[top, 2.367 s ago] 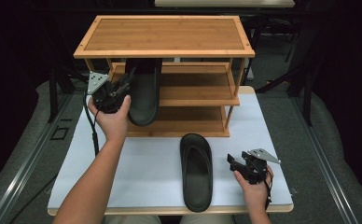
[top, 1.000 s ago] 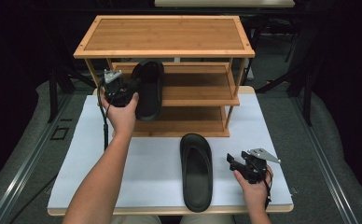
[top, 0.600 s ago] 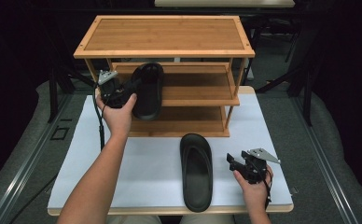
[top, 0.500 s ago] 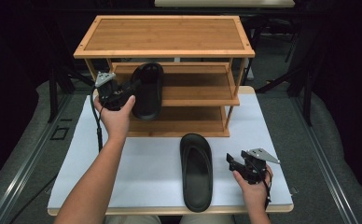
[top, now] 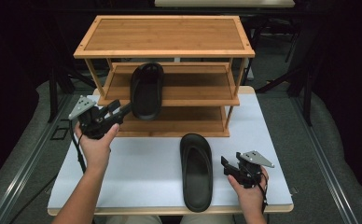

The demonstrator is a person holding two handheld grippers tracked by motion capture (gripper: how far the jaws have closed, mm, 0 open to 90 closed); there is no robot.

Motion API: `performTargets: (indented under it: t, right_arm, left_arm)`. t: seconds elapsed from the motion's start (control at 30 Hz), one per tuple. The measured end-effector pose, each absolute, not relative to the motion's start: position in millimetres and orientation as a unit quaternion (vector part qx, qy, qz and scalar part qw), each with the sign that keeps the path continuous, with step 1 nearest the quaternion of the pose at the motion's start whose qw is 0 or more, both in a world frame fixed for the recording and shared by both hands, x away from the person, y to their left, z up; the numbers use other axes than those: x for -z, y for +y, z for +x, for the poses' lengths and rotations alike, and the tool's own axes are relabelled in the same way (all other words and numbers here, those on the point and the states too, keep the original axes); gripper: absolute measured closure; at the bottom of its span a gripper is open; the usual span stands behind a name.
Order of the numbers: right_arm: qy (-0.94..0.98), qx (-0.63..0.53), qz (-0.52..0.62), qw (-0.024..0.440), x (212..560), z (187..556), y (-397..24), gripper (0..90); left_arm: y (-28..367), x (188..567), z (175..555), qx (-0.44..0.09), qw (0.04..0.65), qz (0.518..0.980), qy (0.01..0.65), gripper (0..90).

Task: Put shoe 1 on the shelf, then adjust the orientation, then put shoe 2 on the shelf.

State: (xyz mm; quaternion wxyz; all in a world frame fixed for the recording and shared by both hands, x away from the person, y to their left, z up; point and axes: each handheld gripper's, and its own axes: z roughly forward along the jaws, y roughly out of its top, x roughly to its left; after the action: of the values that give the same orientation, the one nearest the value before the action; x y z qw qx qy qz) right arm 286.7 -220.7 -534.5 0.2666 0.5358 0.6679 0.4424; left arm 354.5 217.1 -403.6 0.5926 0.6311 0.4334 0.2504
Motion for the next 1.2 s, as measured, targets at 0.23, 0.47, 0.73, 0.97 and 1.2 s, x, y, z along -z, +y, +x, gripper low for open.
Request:
performTargets:
  t: [0.23,0.47,0.73,0.97,1.2]
  right_arm:
    - [0.672,-0.442,0.529,0.271,531,278,-214,35.6]
    - [0.689,-0.440,0.514,0.260,532,275,-200,39.5]
    - [0.701,-0.442,0.495,0.262,532,268,-187,45.8]
    - [0.713,-0.435,0.487,0.254,535,257,-175,55.9]
    - [0.732,-0.426,0.486,0.216,540,252,-166,67.4]
  left_arm:
    - [225,438,327,-0.258,0.569,0.655,0.426,40.6]
    - [233,457,318,-0.236,0.559,0.670,0.427,40.2]
    - [240,460,320,-0.244,0.561,0.663,0.431,39.8]
    - [244,457,325,-0.247,0.582,0.644,0.431,39.9]
    - [249,453,326,-0.250,0.592,0.632,0.433,39.9]
